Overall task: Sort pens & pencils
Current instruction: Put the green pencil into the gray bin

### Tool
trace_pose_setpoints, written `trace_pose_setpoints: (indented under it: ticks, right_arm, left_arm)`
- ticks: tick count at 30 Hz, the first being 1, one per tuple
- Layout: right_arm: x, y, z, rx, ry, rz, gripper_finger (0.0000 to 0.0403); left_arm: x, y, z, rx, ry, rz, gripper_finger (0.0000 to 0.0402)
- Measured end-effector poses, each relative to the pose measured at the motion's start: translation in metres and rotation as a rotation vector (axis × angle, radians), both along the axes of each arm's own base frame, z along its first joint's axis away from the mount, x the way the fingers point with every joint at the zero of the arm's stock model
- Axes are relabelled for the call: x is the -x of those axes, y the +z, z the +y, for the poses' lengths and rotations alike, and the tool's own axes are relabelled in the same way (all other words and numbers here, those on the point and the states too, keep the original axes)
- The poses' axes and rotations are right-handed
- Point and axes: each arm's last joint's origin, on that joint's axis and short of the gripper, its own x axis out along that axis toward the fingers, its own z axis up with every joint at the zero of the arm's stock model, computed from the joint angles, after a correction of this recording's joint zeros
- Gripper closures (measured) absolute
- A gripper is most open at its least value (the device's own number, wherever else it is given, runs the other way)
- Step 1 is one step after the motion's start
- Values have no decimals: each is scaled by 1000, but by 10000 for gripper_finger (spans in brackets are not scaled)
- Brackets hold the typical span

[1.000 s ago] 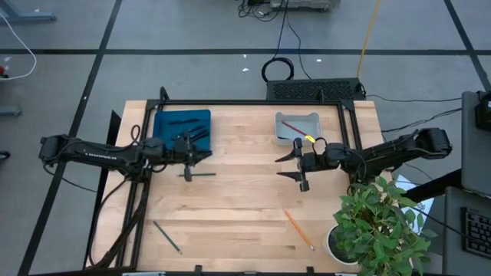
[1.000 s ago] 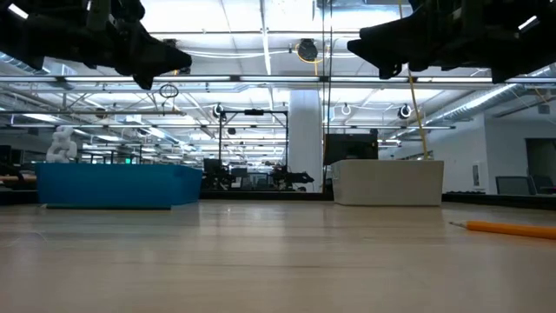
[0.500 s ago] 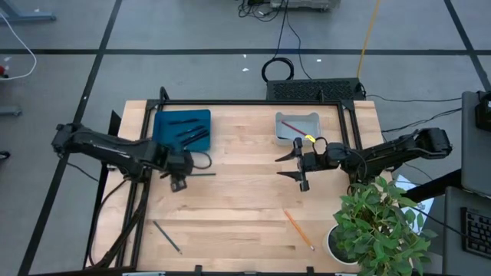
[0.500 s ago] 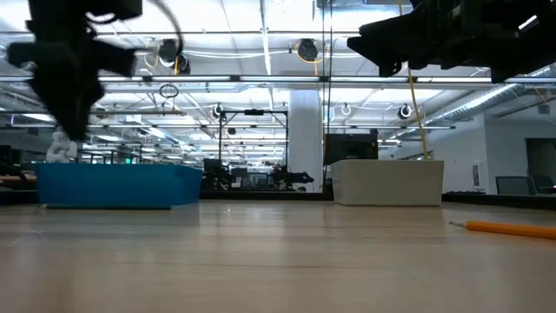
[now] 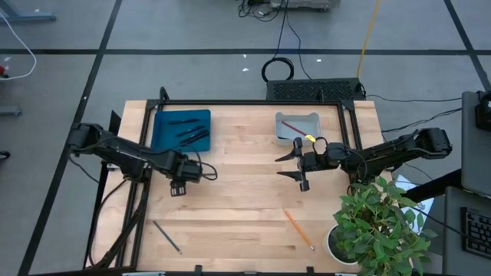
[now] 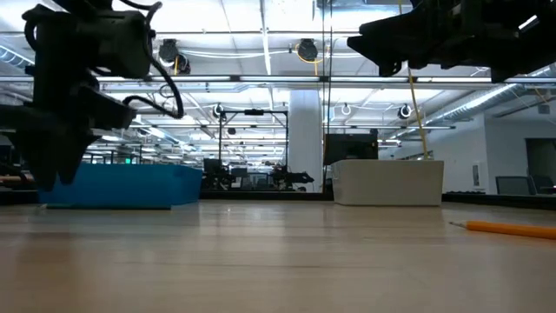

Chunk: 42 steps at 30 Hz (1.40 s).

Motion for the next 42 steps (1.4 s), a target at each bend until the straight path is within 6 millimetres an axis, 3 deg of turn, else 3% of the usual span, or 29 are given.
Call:
trace_pose_setpoints:
  ticks: [7,17,34,38,42]
  right_arm:
    - [0,0,0,0,0,1,218]
    - [0,0,0,0,0,1,218]
    - [0,0,0,0,0,1,218]
    - [0,0,0,0,0,1,218]
    - [0,0,0,0,0,1,218]
  left_arm:
    - [-3,-3,4,4,37,5,197]
    - [3,-15,24,54,179,18,197]
    - [9,-30,22,71,215,-17,199]
    - [9,-30,22,83,230,-17,230]
    - [9,-31,21,102,238,-17,304]
